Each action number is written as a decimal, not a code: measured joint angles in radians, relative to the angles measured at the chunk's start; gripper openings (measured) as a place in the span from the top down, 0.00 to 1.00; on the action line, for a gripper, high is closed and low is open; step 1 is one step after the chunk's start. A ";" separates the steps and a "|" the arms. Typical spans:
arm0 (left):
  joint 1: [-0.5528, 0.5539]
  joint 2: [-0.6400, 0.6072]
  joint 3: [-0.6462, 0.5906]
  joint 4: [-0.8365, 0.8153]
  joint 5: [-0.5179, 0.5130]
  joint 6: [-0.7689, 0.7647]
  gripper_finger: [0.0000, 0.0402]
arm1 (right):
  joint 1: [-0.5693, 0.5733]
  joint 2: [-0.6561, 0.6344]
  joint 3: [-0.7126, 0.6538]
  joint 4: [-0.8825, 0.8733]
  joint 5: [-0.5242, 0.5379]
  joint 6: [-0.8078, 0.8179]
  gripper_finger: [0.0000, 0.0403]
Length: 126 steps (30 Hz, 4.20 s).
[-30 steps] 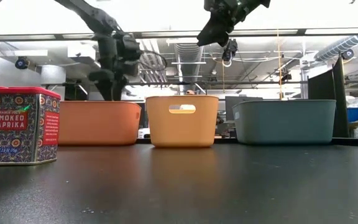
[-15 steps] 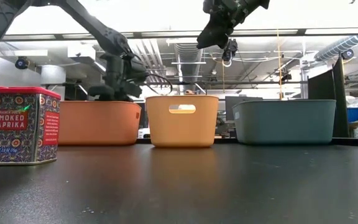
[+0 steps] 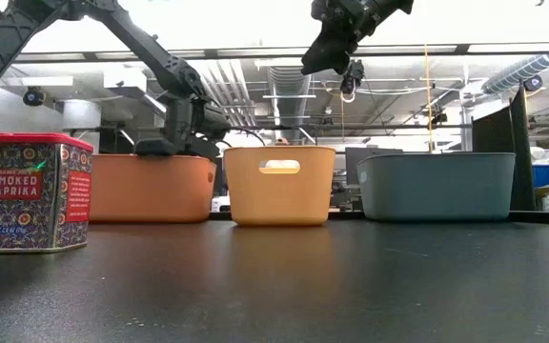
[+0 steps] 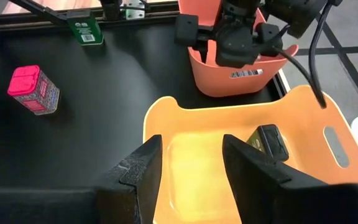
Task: Sort spices by type
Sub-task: Put the left white spice bottle into the orange bin
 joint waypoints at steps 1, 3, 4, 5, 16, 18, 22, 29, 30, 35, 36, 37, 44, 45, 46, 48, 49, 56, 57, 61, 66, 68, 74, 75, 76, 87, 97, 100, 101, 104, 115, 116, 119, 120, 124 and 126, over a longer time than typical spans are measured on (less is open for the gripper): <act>0.000 0.003 0.000 0.000 0.002 -0.005 0.41 | 0.000 0.000 0.000 0.000 0.000 0.000 0.59; -0.001 0.005 0.000 0.000 -0.002 -0.008 0.41 | 0.000 0.000 0.000 0.003 0.000 0.000 0.59; 0.001 0.004 0.000 0.001 -0.001 -0.008 0.41 | 0.000 0.000 0.000 0.003 0.000 -0.001 0.59; 0.001 0.002 -0.001 0.002 -0.001 -0.007 0.41 | 0.000 0.000 0.000 0.006 0.000 -0.002 0.58; 0.002 -0.055 -0.007 0.018 -0.021 0.043 0.71 | 0.000 0.000 0.000 0.013 0.000 0.001 0.61; 0.002 -0.075 -0.007 0.018 -0.028 0.046 0.84 | 0.000 0.000 0.000 0.014 0.000 0.001 0.62; 0.002 -0.096 -0.007 0.018 -0.040 0.049 0.97 | 0.000 0.000 0.000 0.018 0.000 0.001 0.62; 0.002 -0.106 0.069 -0.039 -0.050 0.019 0.99 | 0.000 0.000 0.000 0.018 0.000 0.023 0.60; 0.002 -0.107 0.090 -0.048 -0.050 0.007 0.99 | 0.000 0.000 0.000 0.018 0.000 0.028 0.59; 0.007 -0.113 0.190 -0.133 -0.021 -0.019 1.00 | 0.000 0.000 -0.003 0.019 0.002 0.024 0.61; 0.008 -0.116 0.200 -0.140 -0.005 -0.022 1.00 | 0.000 0.000 -0.006 0.022 0.008 0.016 0.61; 0.009 -0.122 0.206 -0.147 0.004 -0.024 1.00 | 0.000 0.000 -0.011 0.028 0.012 0.007 0.62; 0.009 -0.189 0.173 -0.155 0.013 -0.027 1.00 | -0.017 0.001 -0.062 0.073 0.036 -0.059 0.68; 0.009 -0.198 0.168 -0.158 0.013 -0.035 1.00 | -0.024 0.001 -0.064 0.065 0.036 -0.046 0.69; 0.009 -0.209 0.164 -0.164 0.012 -0.040 1.00 | -0.032 0.001 -0.065 0.050 0.036 -0.029 0.69; 0.009 -0.226 0.159 -0.184 0.001 -0.048 1.00 | -0.043 0.001 -0.067 0.032 0.035 0.043 0.71; 0.009 -0.231 0.159 -0.188 -0.006 -0.052 1.00 | -0.048 0.000 -0.067 0.031 0.036 0.095 0.71; 0.006 -0.214 0.158 -0.185 -0.038 -0.051 0.97 | -0.051 0.000 -0.067 0.032 0.016 0.520 0.71; 0.006 -0.208 0.157 -0.185 -0.039 -0.045 0.95 | -0.053 0.000 -0.067 0.035 -0.001 0.568 0.70; 0.030 -0.196 0.142 -0.056 0.052 -0.155 0.87 | -0.061 0.000 -0.058 0.040 -0.070 0.671 0.67; 0.064 -0.156 0.138 0.052 0.069 -0.760 0.79 | -0.083 0.000 -0.040 0.051 -0.077 0.734 0.63; 0.069 -0.147 0.138 0.056 0.071 -0.991 0.76 | -0.087 0.000 -0.030 0.051 -0.077 0.742 0.61; 0.050 -0.117 0.127 0.072 0.081 -1.183 0.67 | -0.095 0.000 -0.005 0.046 -0.078 0.729 0.56; 0.049 -0.114 0.126 0.069 0.078 -1.203 0.65 | -0.097 0.000 -0.002 0.048 -0.078 0.723 0.56; 0.049 -0.110 0.120 0.070 0.076 -1.224 0.63 | -0.099 0.000 0.000 0.047 -0.078 0.718 0.55; 0.045 -0.132 -0.052 0.179 0.062 -1.292 0.42 | -0.101 0.000 0.008 0.038 -0.078 0.700 0.52; 0.041 -0.136 -0.174 0.324 0.069 -1.313 0.40 | -0.110 0.000 0.008 0.039 -0.070 0.724 0.52; 0.043 -0.146 -0.181 0.328 0.051 -1.314 0.40 | -0.112 0.000 0.008 0.040 -0.070 0.736 0.51; 0.046 -0.149 -0.182 0.328 0.051 -1.313 0.41 | -0.112 0.000 0.008 0.040 -0.069 0.740 0.51; 0.051 -0.161 -0.182 0.339 0.029 -1.286 0.41 | -0.112 0.000 0.008 0.040 -0.069 0.742 0.52; 0.061 -0.165 -0.243 0.393 0.039 -1.257 0.43 | -0.112 -0.001 0.008 0.041 -0.069 0.742 0.52; 0.061 -0.165 -0.249 0.403 0.038 -1.251 0.43 | -0.112 -0.001 0.008 0.044 -0.069 0.742 0.51; 0.062 -0.165 -0.255 0.425 0.028 -1.247 0.44 | -0.112 -0.001 0.008 0.047 -0.069 0.742 0.51; 0.062 -0.165 -0.255 0.428 0.024 -1.249 0.46 | -0.112 -0.001 0.008 0.048 -0.069 0.743 0.52; 0.064 -0.163 -0.242 0.424 0.014 -1.248 0.55 | -0.112 -0.001 0.008 0.048 -0.069 0.743 0.52; 0.066 -0.162 -0.238 0.425 0.012 -1.247 0.56 | -0.112 -0.001 0.008 0.048 -0.069 0.743 0.52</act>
